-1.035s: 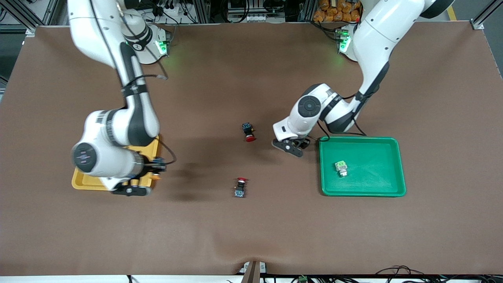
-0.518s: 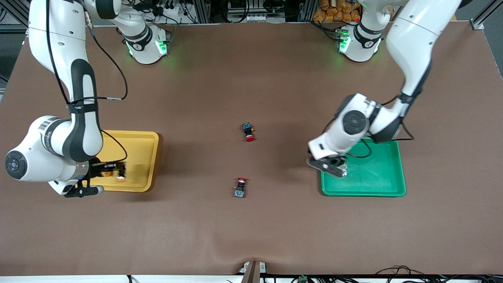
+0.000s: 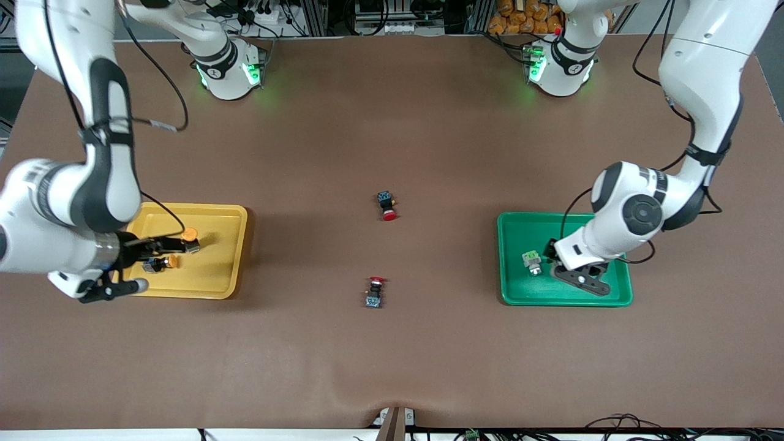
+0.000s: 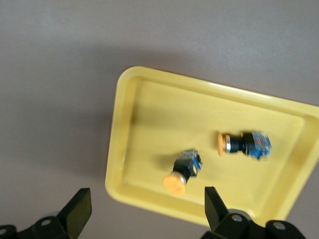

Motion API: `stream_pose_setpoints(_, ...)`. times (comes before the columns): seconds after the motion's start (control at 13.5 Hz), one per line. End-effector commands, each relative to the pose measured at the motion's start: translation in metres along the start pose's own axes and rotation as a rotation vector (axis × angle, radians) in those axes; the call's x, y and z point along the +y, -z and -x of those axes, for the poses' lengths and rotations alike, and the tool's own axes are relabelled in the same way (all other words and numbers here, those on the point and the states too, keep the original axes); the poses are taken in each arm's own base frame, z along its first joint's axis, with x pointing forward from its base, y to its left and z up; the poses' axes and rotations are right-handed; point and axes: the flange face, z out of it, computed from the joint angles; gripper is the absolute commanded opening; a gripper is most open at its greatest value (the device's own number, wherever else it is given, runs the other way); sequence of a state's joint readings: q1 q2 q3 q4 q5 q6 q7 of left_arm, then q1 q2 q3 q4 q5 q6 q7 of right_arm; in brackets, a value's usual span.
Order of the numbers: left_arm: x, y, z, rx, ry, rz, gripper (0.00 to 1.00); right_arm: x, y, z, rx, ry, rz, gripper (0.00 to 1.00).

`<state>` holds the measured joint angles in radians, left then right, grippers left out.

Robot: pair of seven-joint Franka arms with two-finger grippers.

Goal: Place green and yellow buttons in trays

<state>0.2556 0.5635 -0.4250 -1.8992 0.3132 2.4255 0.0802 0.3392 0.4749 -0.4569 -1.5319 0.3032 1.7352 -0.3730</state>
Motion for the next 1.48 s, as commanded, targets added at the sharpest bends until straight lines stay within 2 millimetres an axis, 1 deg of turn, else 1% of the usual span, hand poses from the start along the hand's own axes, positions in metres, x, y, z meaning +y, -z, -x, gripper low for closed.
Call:
stream_pose_setpoints(0.0, -0.005, 0.003, -0.005, 0.005, -0.013, -0.008, 1.00, -0.019, 0.048, 0.030, 0.013, -0.008, 0.025, 1.00)
stream_pose_setpoints(0.15, -0.011, 0.012, -0.009, 0.019, 0.002, -0.016, 1.00, -0.031, 0.086, 0.052, 0.033, 0.004, 0.030, 1.00)
stream_pose_setpoints(0.3, -0.018, 0.025, -0.015, 0.032, 0.008, -0.027, 1.00, -0.029, 0.120, 0.079, 0.064, 0.007, 0.030, 1.00)
stream_pose_setpoints(0.37, -0.028, 0.030, -0.015, 0.021, 0.023, -0.030, 1.00, -0.027, 0.137, 0.093, 0.082, 0.003, 0.031, 1.00)
stream_pose_setpoints(0.44, -0.031, 0.037, -0.018, 0.015, 0.028, -0.033, 1.00, -0.028, 0.149, 0.104, 0.096, 0.005, 0.032, 1.00)
stream_pose_setpoints(0.52, -0.033, 0.045, -0.023, 0.025, 0.032, -0.038, 1.00, -0.029, 0.155, 0.114, 0.103, 0.004, 0.045, 1.00)
stream_pose_setpoints(0.59, -0.034, 0.057, -0.026, 0.036, 0.035, -0.046, 1.00, -0.034, 0.157, 0.120, 0.104, -0.020, 0.060, 1.00)
stream_pose_setpoints(0.74, -0.036, 0.075, -0.034, 0.031, 0.049, -0.052, 1.00, -0.059, 0.163, 0.137, 0.112, -0.075, 0.097, 1.00)
stream_pose_setpoints(0.81, -0.038, 0.082, -0.035, 0.017, 0.057, -0.053, 1.00, -0.067, 0.168, 0.149, 0.121, -0.089, 0.110, 1.00)
stream_pose_setpoints(0.89, -0.038, 0.089, -0.038, 0.017, 0.058, -0.053, 1.00, -0.066, 0.174, 0.159, 0.131, -0.095, 0.110, 1.00)
stream_pose_setpoints(0.96, -0.036, 0.094, -0.040, 0.009, 0.056, -0.051, 1.00, -0.060, 0.182, 0.166, 0.143, -0.110, 0.110, 1.00)
stream_pose_setpoints(1.04, -0.040, 0.106, -0.043, 0.006, 0.062, -0.056, 1.00, -0.051, 0.195, 0.170, 0.154, -0.116, 0.110, 1.00)
stream_pose_setpoints(1.11, -0.041, 0.117, -0.045, -0.002, 0.073, -0.050, 1.00, -0.051, 0.209, 0.172, 0.150, -0.121, 0.110, 1.00)
stream_pose_setpoints(1.26, -0.044, 0.141, -0.047, -0.004, 0.132, 0.021, 1.00, -0.051, 0.215, 0.173, 0.145, -0.122, 0.114, 1.00)
stream_pose_setpoints(1.33, -0.042, 0.154, -0.046, -0.009, 0.144, 0.035, 1.00, -0.051, 0.218, 0.174, 0.150, -0.121, 0.113, 1.00)
stream_pose_setpoints(1.4, -0.041, 0.169, -0.045, -0.021, 0.145, 0.028, 1.00, -0.051, 0.217, 0.175, 0.136, -0.122, 0.111, 1.00)
